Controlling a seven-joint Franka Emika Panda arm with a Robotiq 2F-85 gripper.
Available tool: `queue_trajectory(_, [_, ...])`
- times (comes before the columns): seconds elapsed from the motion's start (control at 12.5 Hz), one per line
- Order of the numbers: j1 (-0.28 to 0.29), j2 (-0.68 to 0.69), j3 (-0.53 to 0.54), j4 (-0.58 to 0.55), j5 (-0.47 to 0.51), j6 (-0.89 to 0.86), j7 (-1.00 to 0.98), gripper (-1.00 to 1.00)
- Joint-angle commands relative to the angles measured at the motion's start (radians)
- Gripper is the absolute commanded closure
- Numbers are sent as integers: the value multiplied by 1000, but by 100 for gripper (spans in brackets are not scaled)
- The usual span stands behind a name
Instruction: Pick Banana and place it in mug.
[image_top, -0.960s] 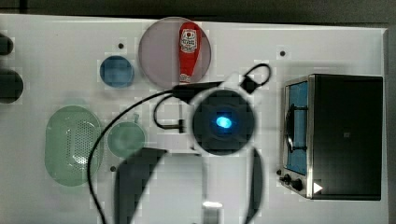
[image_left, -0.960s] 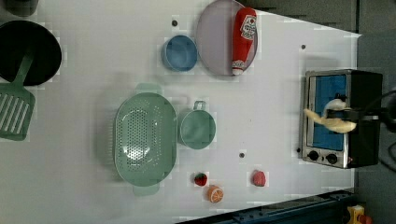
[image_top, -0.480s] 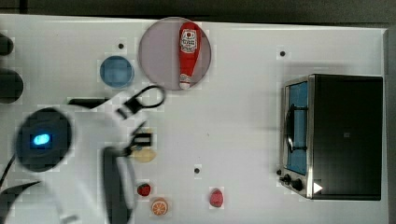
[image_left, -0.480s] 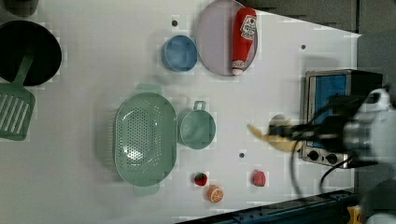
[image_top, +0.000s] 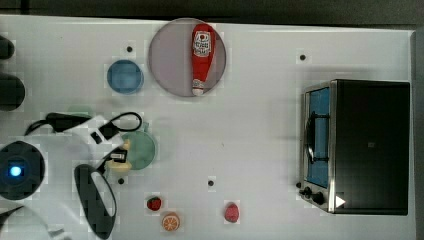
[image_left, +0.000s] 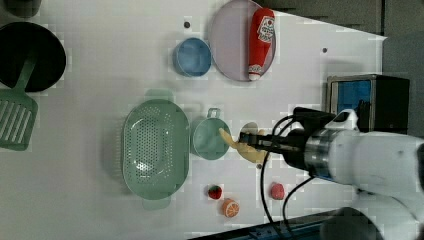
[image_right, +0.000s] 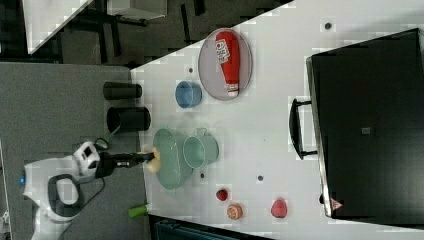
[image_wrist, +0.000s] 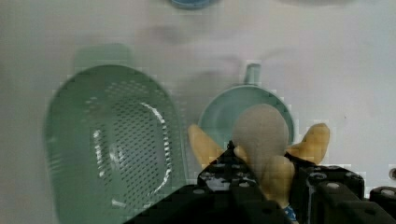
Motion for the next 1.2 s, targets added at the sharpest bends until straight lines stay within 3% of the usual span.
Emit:
queue_trajectory(0.08, [-26,131,-24,-43,16,77,117,57])
queue_trajectory(0.16, [-26,156,-24,-46,16,102,117,51])
queue_trajectory(0.24, [-26,176,-24,-55,16,128,117,32])
queue_trajectory(0.72, [-27,196,-37,-98,13,272,117,-100])
queue_trajectory(1.04, [-34,139,-59,-73,14,275,117,-100])
queue_trajectory(1.2, [-45,54,-104,-46,14,172,117,-100])
